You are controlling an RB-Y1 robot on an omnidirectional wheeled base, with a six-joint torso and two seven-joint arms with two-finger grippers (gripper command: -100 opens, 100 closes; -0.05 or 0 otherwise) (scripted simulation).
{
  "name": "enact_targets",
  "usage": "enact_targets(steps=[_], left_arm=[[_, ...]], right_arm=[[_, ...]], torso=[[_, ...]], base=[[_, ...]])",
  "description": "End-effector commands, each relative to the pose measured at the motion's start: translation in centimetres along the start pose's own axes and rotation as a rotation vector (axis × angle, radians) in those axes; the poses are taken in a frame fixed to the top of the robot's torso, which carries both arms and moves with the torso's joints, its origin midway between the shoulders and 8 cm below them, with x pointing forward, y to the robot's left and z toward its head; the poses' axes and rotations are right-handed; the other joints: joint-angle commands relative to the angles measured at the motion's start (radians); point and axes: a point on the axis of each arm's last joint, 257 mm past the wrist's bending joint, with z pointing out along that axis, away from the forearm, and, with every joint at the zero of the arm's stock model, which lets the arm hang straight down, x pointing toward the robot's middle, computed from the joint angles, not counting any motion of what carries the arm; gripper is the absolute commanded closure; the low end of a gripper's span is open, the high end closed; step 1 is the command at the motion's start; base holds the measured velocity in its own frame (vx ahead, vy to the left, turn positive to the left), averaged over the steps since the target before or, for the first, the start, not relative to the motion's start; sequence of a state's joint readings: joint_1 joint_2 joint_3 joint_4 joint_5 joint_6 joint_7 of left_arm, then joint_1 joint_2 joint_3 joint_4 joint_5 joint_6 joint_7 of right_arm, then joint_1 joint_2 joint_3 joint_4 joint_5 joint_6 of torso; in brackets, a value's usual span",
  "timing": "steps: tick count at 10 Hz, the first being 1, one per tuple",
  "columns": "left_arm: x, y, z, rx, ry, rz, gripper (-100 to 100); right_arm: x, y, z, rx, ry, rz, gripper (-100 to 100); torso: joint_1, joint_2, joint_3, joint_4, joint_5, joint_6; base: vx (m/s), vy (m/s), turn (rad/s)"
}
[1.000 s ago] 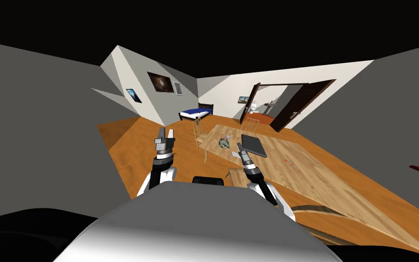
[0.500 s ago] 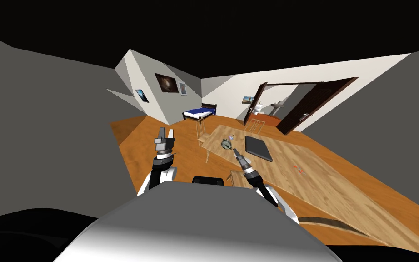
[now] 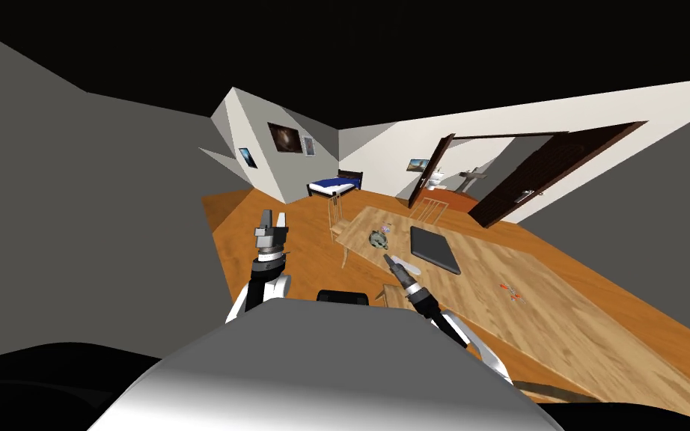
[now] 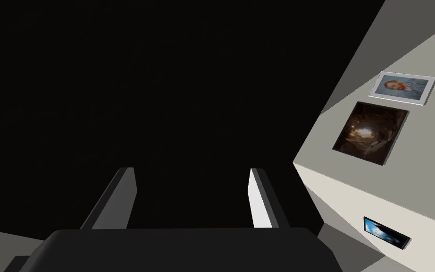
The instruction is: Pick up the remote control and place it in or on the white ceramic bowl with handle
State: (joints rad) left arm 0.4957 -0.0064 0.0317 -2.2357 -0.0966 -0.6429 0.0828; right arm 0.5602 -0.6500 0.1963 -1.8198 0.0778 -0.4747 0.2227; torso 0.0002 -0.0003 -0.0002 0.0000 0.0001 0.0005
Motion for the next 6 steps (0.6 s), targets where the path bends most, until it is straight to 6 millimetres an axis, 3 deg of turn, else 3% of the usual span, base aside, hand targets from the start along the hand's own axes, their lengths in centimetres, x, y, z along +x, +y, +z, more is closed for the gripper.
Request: enact_targets(steps=[1,2,3,4,6], left_arm=[[0.0,0.0,0.0,0.0,0.0,0.0,0],[0.0,0.0,0.0,0.0,0.0,0.0,0],[0.0,0.0,0.0,0.0,0.0,0.0,0],[0.0,0.0,0.0,0.0,0.0,0.0,0],[0.0,0.0,0.0,0.0,0.0,0.0,0]], right_arm=[[2.1,-2.4,-1.4,0.046,0.081,-0.041,-100],[4.0,-4.2,-2.8,0.084,0.14,-0.063,-100],[3.9,-4.8,-3.2,0.094,0.155,-0.077,-100],[5.4,-6.3,-4.8,0.121,0.222,-0.11,-100],[5.6,-7.4,-5.4,0.145,0.231,-0.112,-100]], torso=[[0.0,0.0,0.0,0.0,0.0,0.0],[0.0,0.0,0.0,0.0,0.0,0.0],[0.001,0.0,0.0,0.0,0.0,-0.001],[0.001,0.0,0.0,0.0,0.0,0.0],[0.001,0.0,0.0,0.0,0.0,0.0]], base=[[0.0,0.013,0.18],[-0.004,0.025,0.279],[-0.003,0.016,0.11],[-0.001,0.02,0.192],[-0.002,0.009,0.047]])
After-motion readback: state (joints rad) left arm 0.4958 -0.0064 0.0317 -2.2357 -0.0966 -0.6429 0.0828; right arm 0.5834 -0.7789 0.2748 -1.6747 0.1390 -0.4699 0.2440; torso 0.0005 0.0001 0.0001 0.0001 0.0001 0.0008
